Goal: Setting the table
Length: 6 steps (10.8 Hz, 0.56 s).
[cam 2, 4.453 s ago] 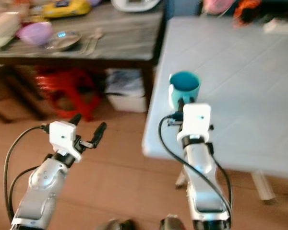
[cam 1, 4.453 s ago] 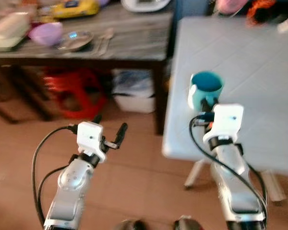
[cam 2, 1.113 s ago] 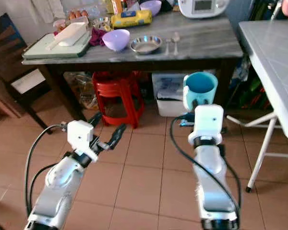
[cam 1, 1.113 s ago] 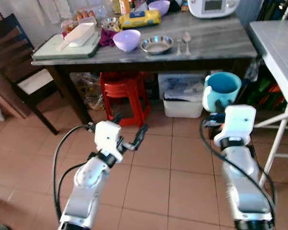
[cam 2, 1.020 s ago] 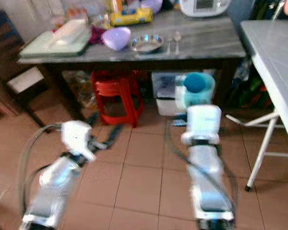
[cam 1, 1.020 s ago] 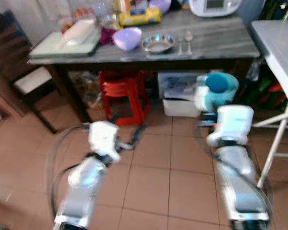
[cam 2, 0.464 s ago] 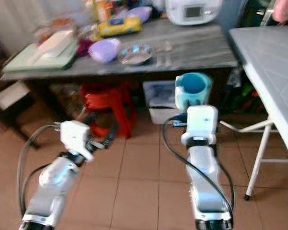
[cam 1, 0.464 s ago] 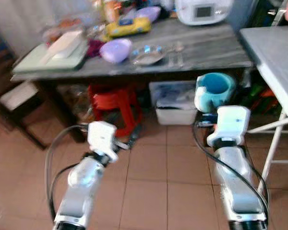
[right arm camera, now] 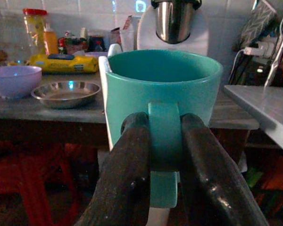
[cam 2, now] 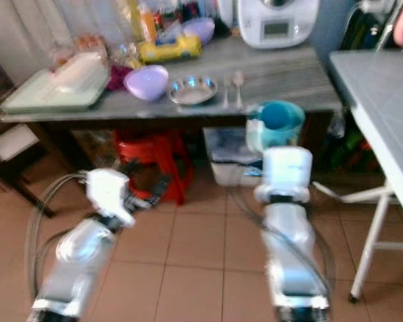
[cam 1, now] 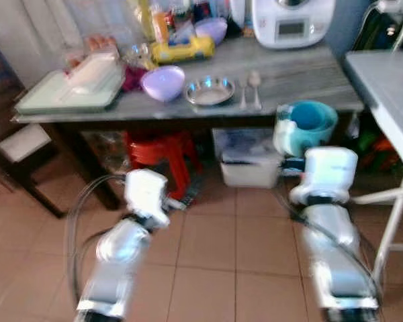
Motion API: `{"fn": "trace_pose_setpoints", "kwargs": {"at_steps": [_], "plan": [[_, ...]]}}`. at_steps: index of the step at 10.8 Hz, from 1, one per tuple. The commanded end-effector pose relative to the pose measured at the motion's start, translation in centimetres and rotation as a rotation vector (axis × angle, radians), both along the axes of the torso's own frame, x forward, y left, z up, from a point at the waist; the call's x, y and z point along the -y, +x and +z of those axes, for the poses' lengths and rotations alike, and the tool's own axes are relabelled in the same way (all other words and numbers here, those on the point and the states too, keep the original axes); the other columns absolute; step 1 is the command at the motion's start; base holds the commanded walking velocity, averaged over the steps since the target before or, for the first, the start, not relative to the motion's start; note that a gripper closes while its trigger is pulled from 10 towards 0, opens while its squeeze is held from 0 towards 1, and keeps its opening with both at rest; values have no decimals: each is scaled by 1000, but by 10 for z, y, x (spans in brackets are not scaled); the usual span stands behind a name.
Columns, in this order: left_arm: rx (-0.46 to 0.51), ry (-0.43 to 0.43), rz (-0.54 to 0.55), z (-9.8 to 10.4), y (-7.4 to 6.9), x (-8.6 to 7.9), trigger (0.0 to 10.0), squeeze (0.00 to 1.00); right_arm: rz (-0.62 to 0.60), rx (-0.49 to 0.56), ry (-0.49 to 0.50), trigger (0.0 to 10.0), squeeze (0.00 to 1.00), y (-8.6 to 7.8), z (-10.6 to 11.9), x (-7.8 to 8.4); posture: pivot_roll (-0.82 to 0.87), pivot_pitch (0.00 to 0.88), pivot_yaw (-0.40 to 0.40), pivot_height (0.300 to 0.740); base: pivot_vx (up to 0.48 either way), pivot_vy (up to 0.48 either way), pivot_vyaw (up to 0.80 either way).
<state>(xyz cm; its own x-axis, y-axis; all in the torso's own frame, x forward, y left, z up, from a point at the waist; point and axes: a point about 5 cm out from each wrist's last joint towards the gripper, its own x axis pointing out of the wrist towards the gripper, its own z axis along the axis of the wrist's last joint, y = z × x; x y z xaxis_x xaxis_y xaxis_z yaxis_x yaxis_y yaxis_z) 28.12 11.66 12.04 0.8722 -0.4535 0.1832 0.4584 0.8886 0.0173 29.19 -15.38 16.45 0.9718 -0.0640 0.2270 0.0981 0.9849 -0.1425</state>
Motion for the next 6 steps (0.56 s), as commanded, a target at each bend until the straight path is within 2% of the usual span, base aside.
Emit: {"fn": "trace_pose_setpoints", "kwargs": {"at_steps": [1,2,3,5,6], "plan": [[7,-5,-14,2,0,3,10000,0,-19,26,-13,10000,0,-1,6,7,-165,92,130,740,337,0,0],[0,22,188,1,5,-21,10000,0,-31,7,-105,10000,0,-23,-5,14,-188,76,115,740,240,0,0],[-31,8,233,-1,3,-26,10000,0,-30,5,-122,10000,0,-26,-6,15,-190,76,114,740,0,0,0],[-36,-16,209,-2,2,-18,10000,0,-26,15,-136,10000,0,-25,-2,14,-189,77,109,740,0,0,0],[-35,-18,210,-1,2,-18,10000,0,-24,17,-139,10000,0,-24,-2,14,-189,75,108,740,251,0,0]]}}
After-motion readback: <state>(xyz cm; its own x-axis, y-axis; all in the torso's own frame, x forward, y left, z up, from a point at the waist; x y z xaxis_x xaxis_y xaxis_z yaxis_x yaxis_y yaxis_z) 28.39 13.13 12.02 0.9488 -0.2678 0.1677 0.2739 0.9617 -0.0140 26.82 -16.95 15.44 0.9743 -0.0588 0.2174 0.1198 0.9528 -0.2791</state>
